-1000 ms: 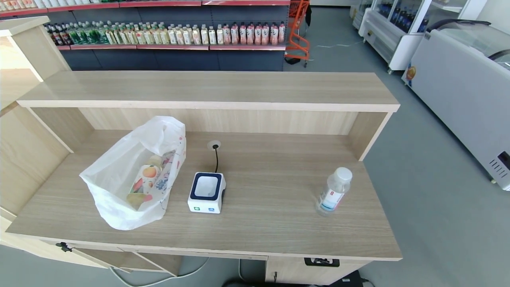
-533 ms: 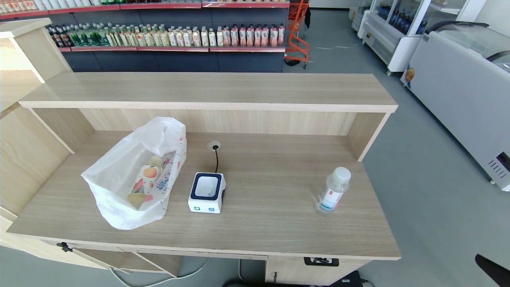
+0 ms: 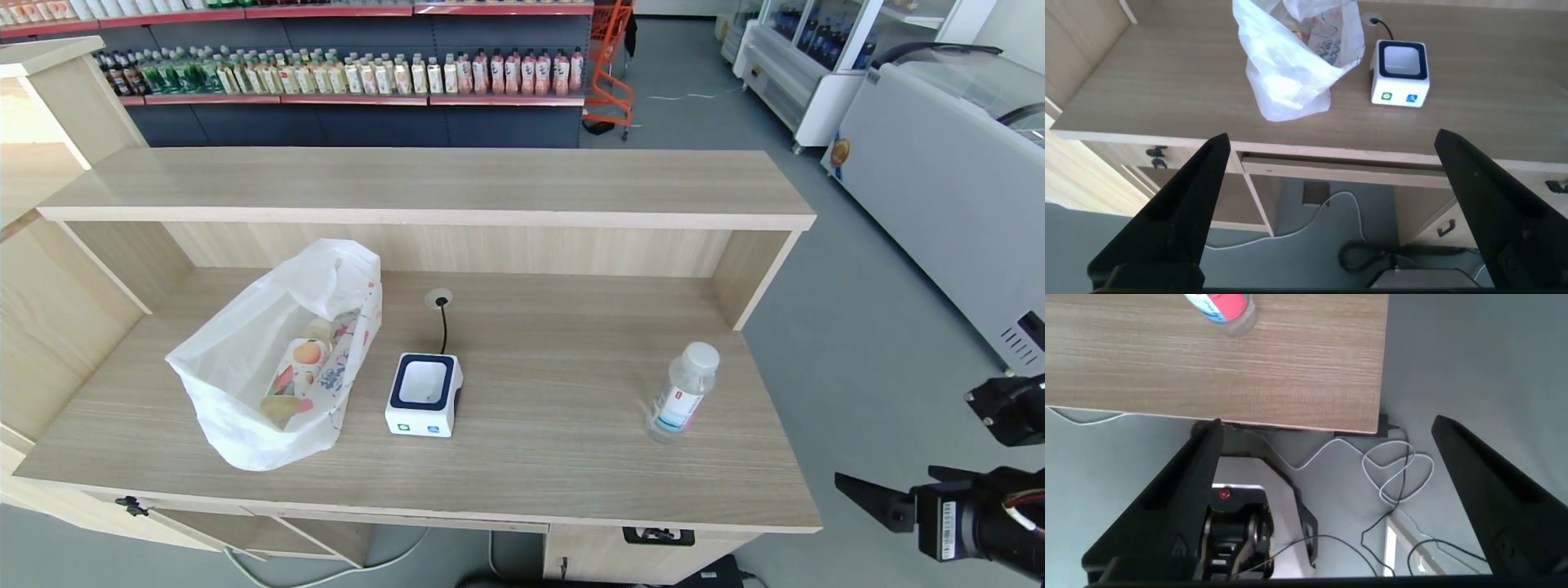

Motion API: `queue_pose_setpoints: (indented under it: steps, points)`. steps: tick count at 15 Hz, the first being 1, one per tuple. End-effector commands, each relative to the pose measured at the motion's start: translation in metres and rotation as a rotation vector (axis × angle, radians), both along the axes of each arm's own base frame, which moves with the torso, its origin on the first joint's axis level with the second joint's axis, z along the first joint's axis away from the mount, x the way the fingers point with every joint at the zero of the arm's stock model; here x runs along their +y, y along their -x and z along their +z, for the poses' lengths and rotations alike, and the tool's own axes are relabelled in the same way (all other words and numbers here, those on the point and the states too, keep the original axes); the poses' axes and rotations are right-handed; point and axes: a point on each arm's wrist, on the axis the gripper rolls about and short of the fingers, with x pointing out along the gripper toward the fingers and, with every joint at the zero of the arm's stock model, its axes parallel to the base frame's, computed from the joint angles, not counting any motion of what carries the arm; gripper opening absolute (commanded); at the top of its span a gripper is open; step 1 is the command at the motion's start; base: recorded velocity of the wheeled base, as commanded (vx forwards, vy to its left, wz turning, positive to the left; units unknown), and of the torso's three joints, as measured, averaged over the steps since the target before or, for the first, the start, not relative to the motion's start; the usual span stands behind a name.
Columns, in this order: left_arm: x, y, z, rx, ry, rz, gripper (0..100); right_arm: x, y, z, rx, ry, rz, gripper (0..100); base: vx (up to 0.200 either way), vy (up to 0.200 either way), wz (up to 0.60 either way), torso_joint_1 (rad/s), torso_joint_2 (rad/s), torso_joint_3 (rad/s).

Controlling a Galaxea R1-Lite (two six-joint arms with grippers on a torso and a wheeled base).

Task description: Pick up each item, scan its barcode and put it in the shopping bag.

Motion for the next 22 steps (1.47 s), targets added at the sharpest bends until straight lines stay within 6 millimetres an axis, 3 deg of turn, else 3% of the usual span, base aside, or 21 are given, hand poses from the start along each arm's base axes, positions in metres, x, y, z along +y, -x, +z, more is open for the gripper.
queue_pose_setpoints:
  steps: [1, 9, 12, 22]
  points:
    - [0.000, 0.000, 0.000, 0.000, 0.000, 0.000, 100, 0.013, -0.034, -0.027, 0.119, 0.040, 0.049, 100, 0.000, 0.000, 0.00, 0.000, 0.00, 0.000]
    - [0.000, 0.000, 0.000, 0.000, 0.000, 0.000, 100, 0.051, -0.071, -0.046, 0.048, 0.049, 0.186, 100, 0.000, 0.000, 0.00, 0.000, 0.00, 0.000]
    - [0.000, 0.000, 0.000, 0.000, 0.000, 0.000, 100, 0.057, -0.088, -0.053, -0.040, 0.094, 0.219, 100, 0.000, 0.000, 0.00, 0.000, 0.00, 0.000]
    - [0.000, 0.000, 0.000, 0.000, 0.000, 0.000, 100, 0.073, -0.121, -0.055, -0.097, 0.102, 0.246, 100, 0.000, 0.000, 0.00, 0.000, 0.00, 0.000]
